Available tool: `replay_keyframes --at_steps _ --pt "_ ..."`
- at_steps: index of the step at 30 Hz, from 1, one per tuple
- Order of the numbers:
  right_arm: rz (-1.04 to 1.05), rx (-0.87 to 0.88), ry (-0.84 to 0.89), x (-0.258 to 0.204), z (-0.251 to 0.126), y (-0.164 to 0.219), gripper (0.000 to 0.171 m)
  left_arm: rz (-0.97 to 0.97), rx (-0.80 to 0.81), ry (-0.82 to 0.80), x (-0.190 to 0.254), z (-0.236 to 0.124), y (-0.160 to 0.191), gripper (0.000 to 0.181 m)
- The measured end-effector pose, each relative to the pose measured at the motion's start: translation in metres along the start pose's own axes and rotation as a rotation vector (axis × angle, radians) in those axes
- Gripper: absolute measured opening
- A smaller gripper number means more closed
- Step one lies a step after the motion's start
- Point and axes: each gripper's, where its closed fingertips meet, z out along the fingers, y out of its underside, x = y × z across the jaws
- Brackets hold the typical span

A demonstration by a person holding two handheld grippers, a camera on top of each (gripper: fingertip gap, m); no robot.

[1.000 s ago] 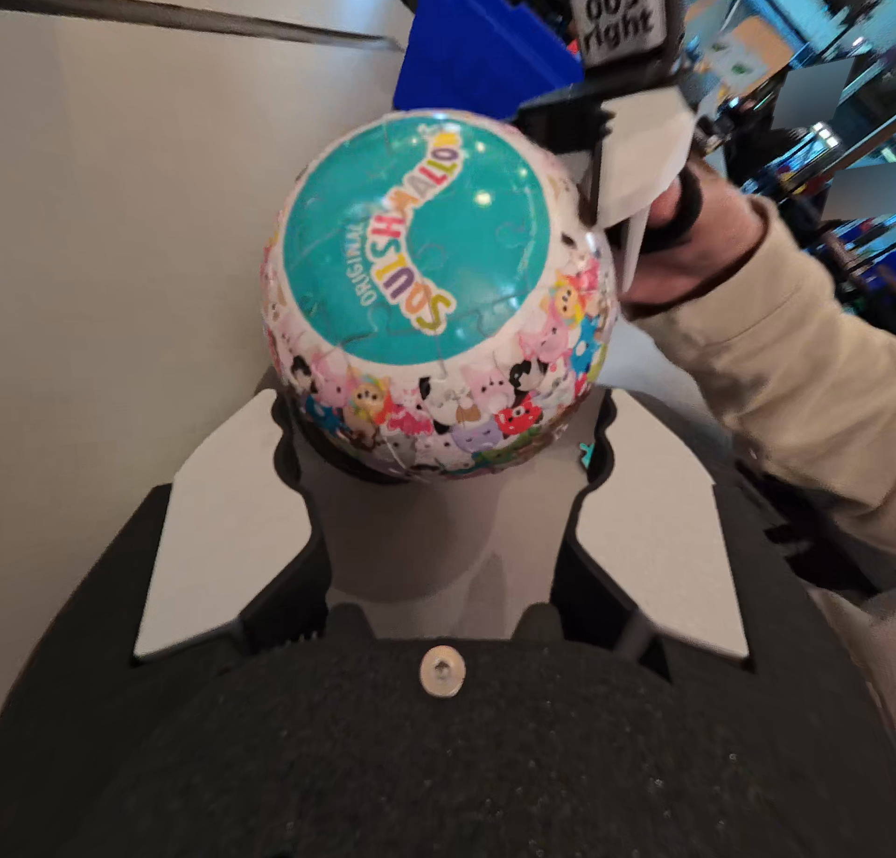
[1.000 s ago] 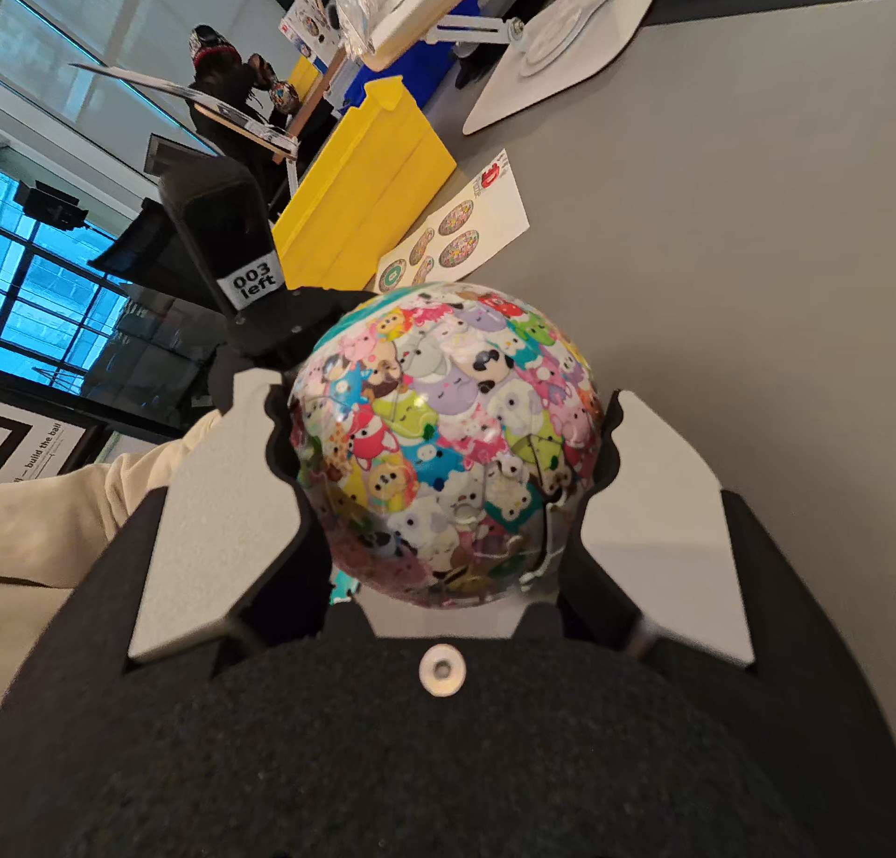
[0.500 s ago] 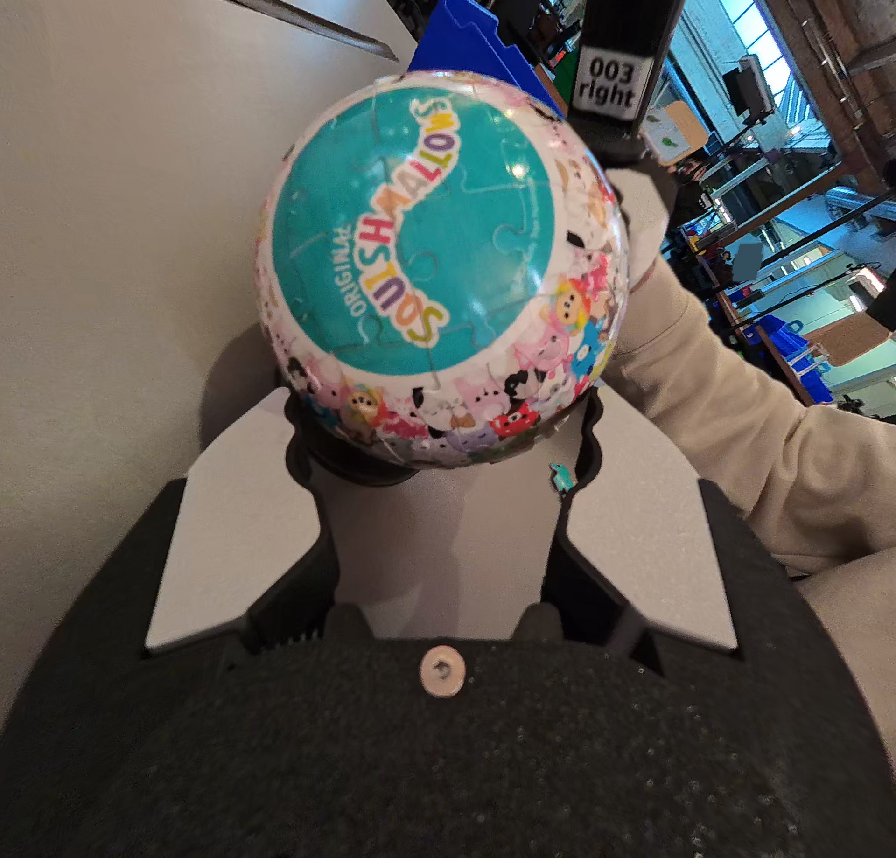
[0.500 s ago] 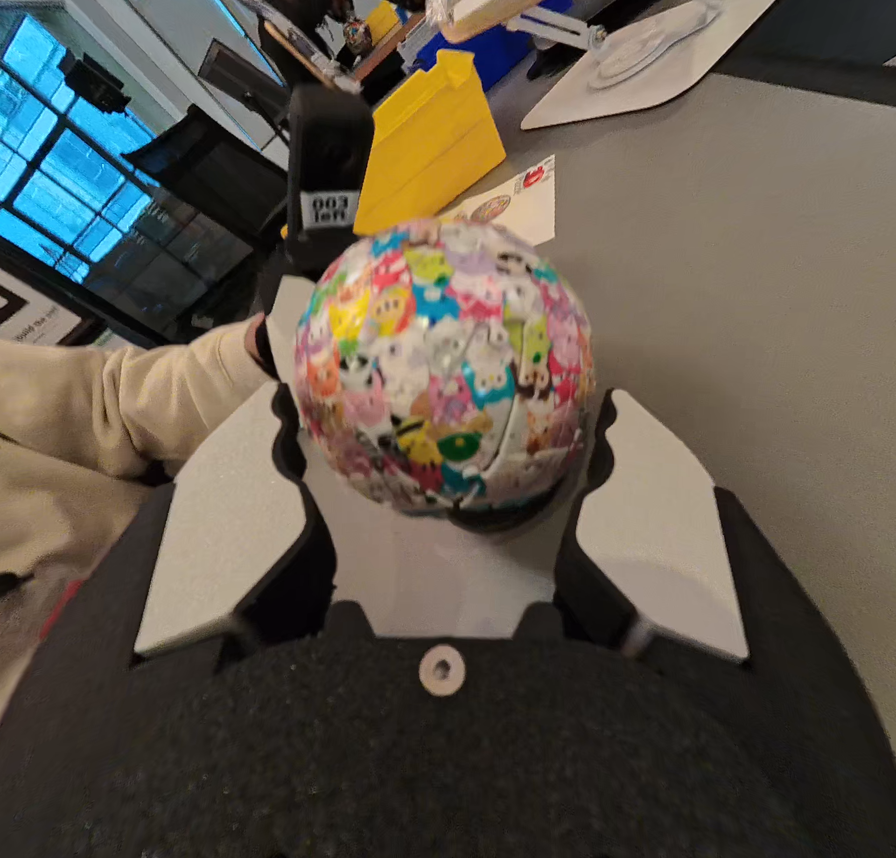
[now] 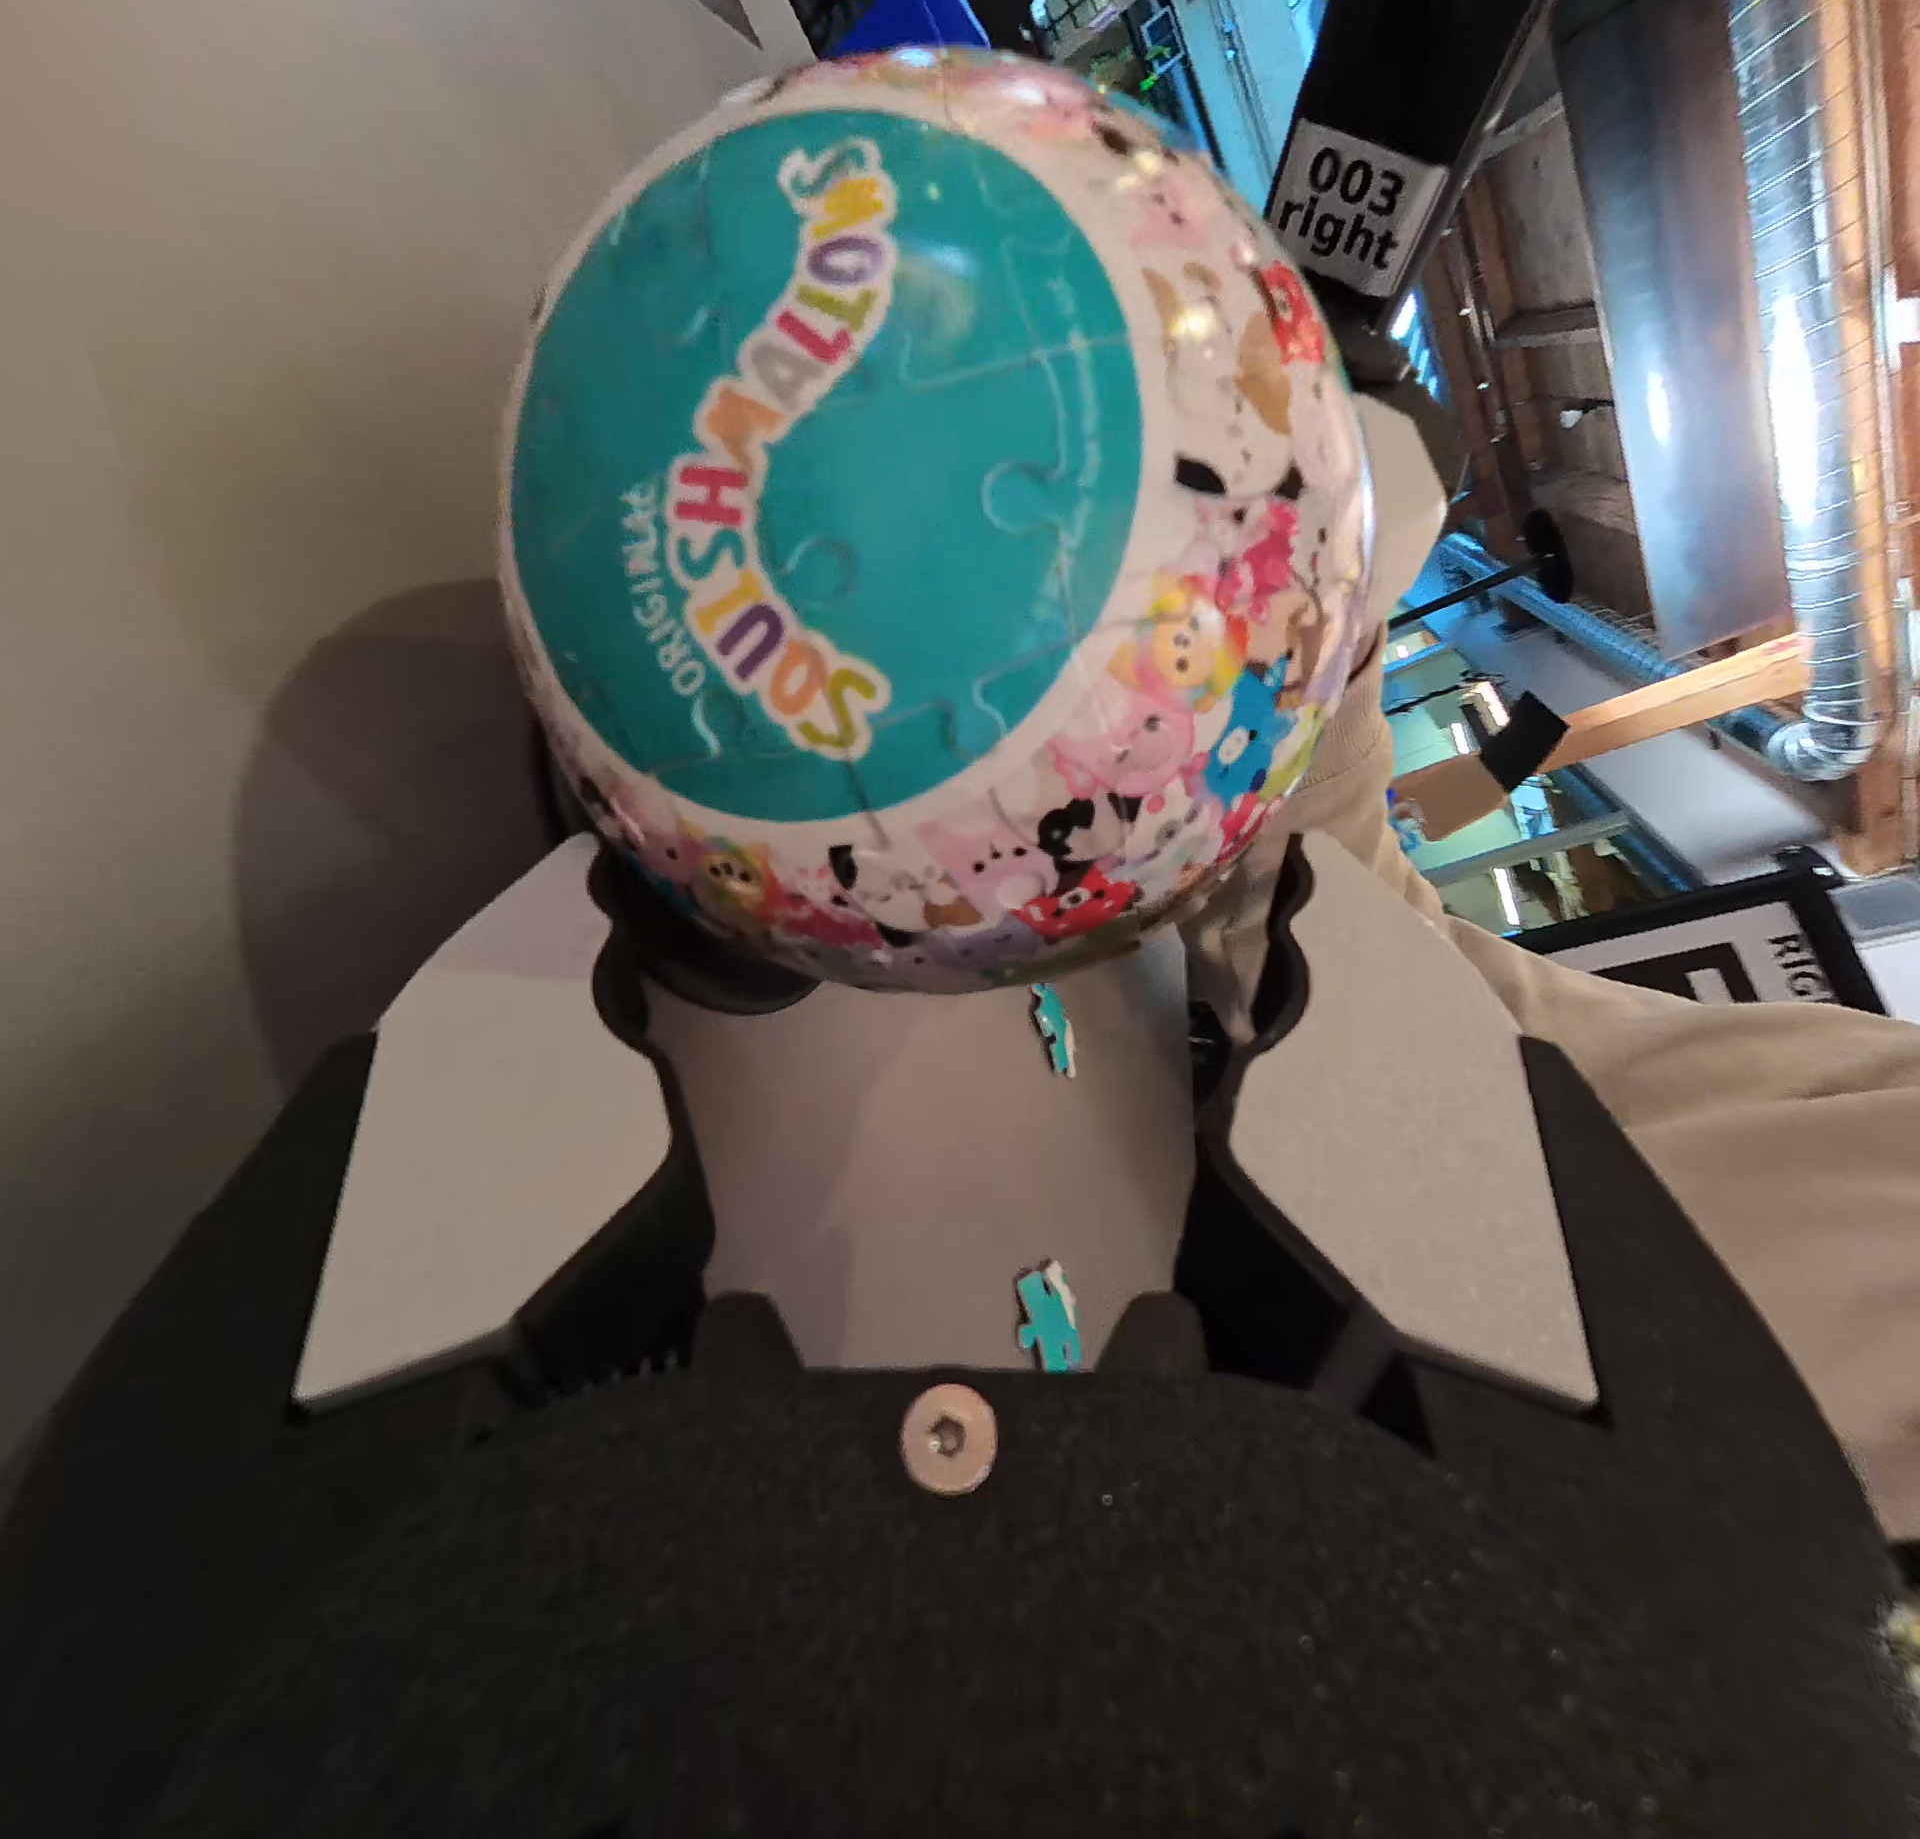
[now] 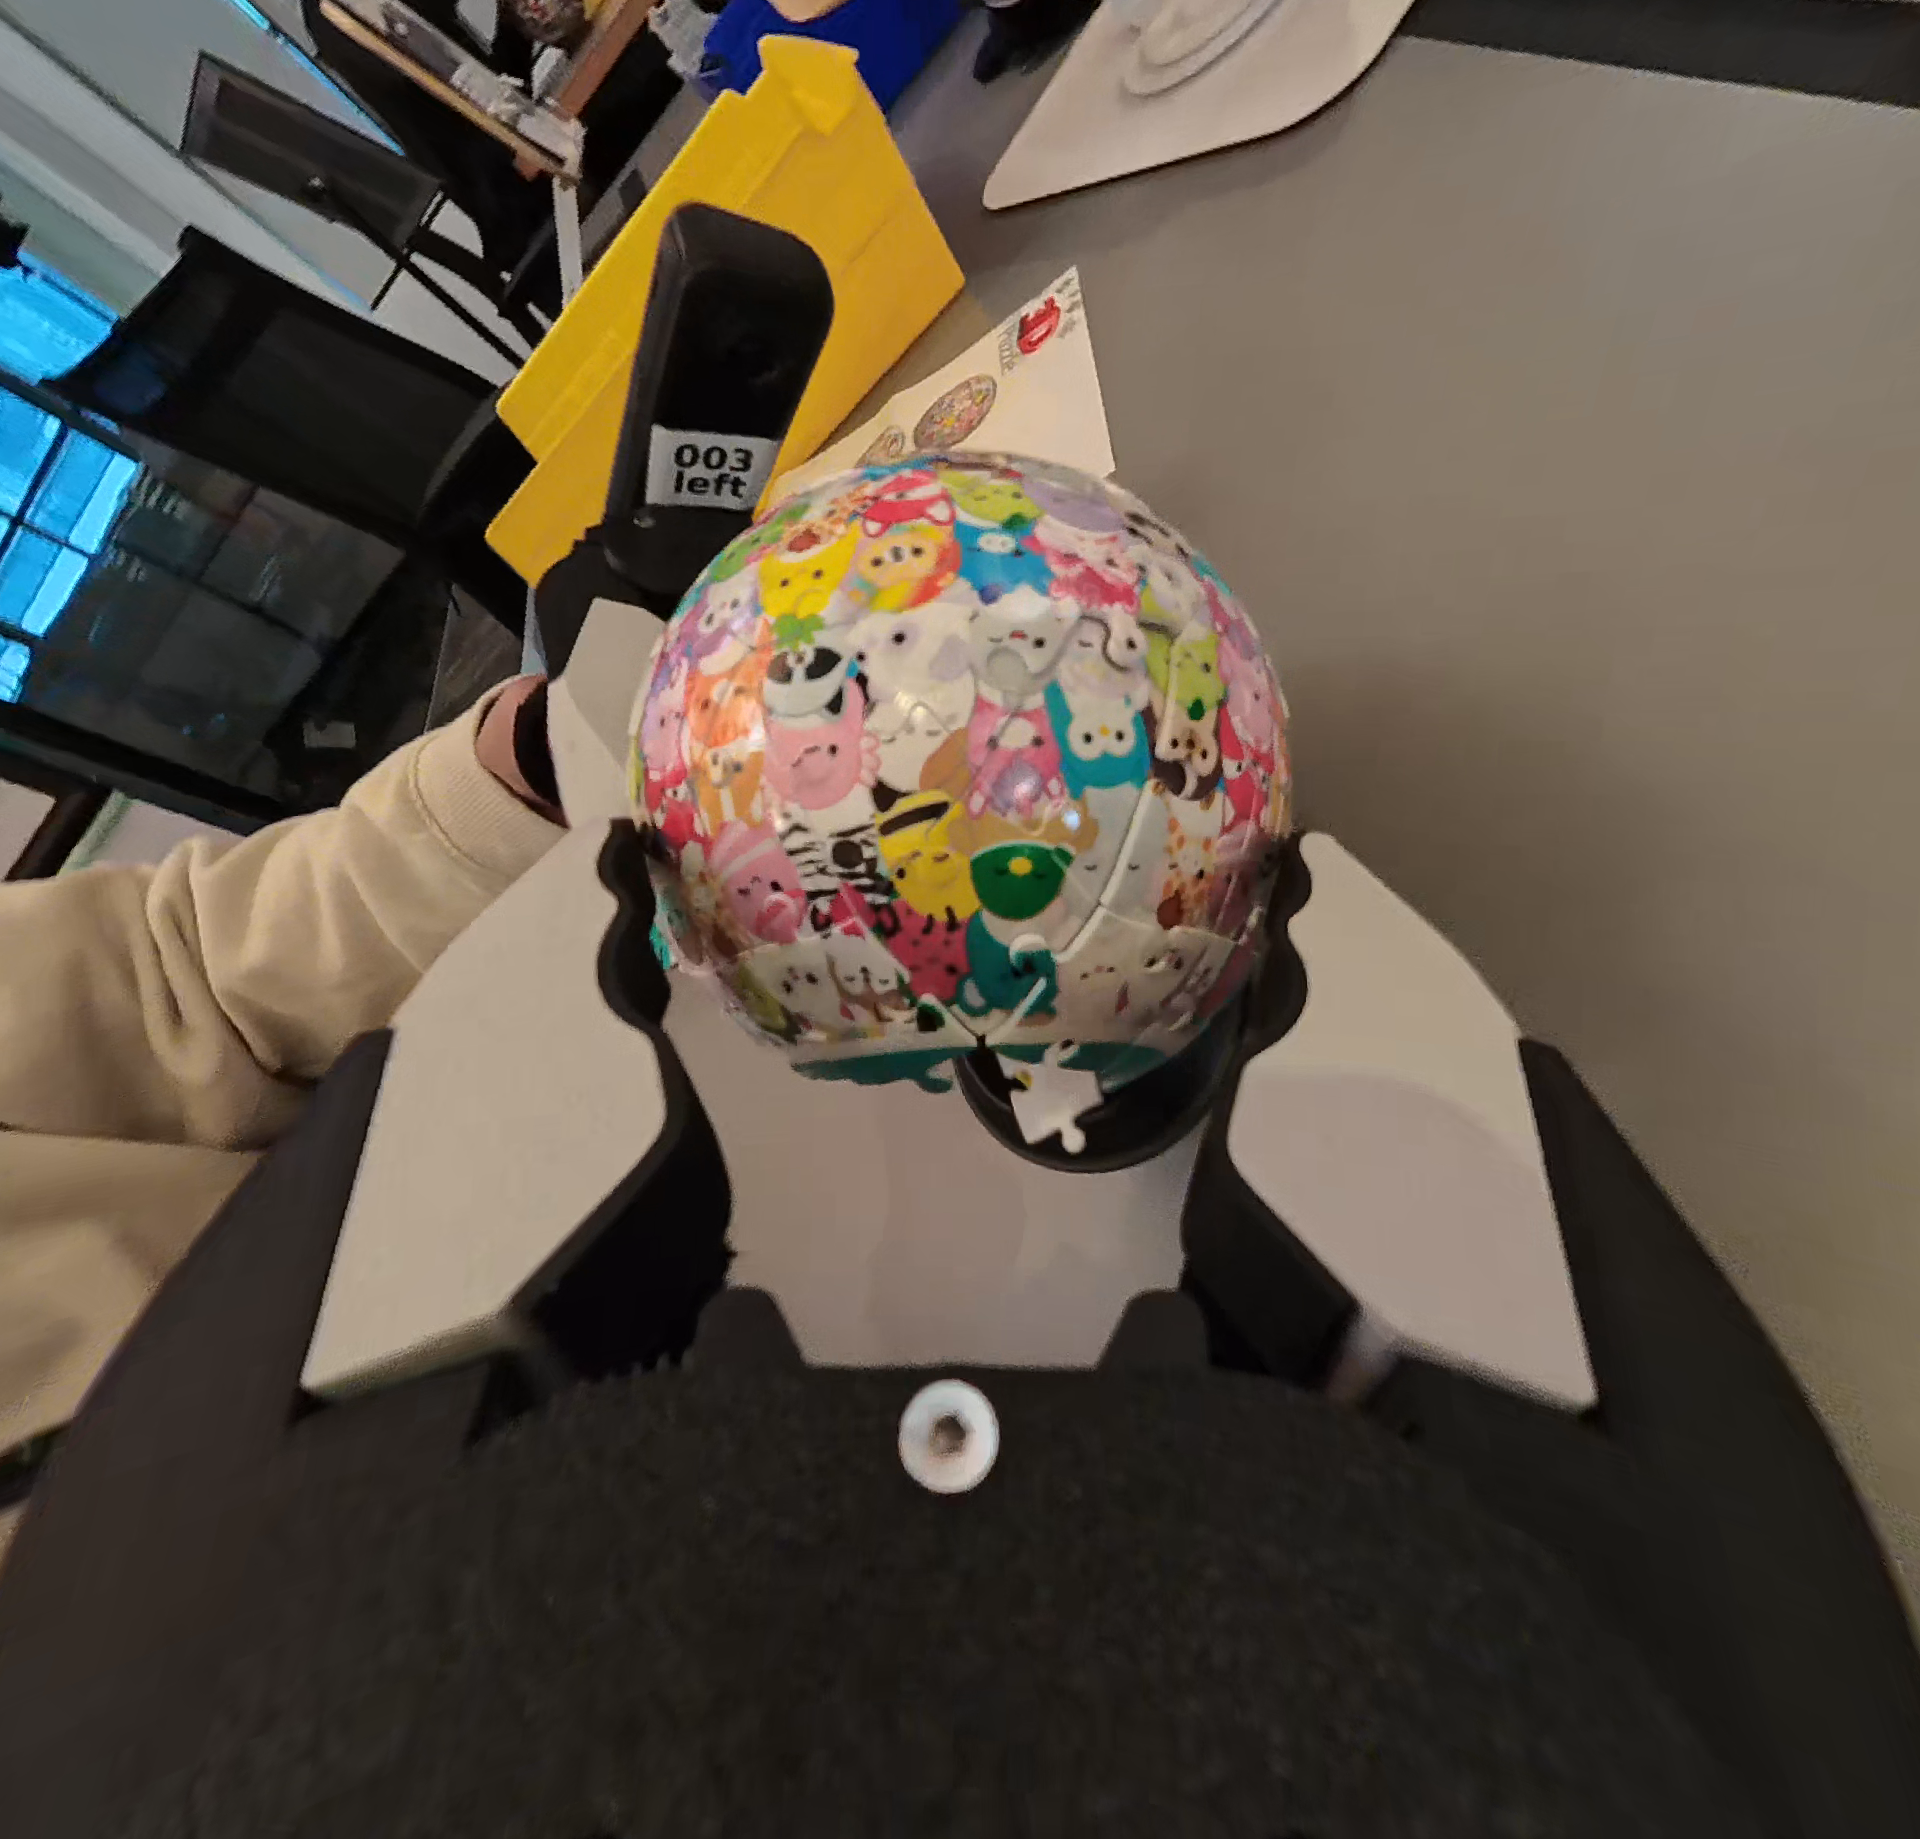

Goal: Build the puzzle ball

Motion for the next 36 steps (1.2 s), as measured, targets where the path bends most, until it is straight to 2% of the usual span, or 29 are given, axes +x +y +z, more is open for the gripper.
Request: replay_keyframes --at_steps 11,18,25,30,36 --pt "0.059 -0.052 0.095 -0.003 0.01 -0.006 0.112 -0.086 -0.008 0.071 -0.001 -0.009 -0.003 0.112" --pt "0.04 -0.127 0.199 -0.014 0.002 0.005 0.118 -0.116 -0.06 0.106 0.013 0.003 0.01 0.112" --pt "0.074 -0.137 0.165 -0.007 0.008 0.009 0.118 -0.118 -0.014 0.065 0.003 -0.007 0.003 0.109" --pt "0.076 -0.098 0.121 -0.013 0.012 -0.003 0.12 -0.138 -0.004 0.07 0.005 -0.007 0.006 0.112" --pt "-0.014 -0.155 0.153 -0.025 0.029 -0.011 0.12 -0.141 0.003 0.073 0.01 -0.013 0.017 0.112"
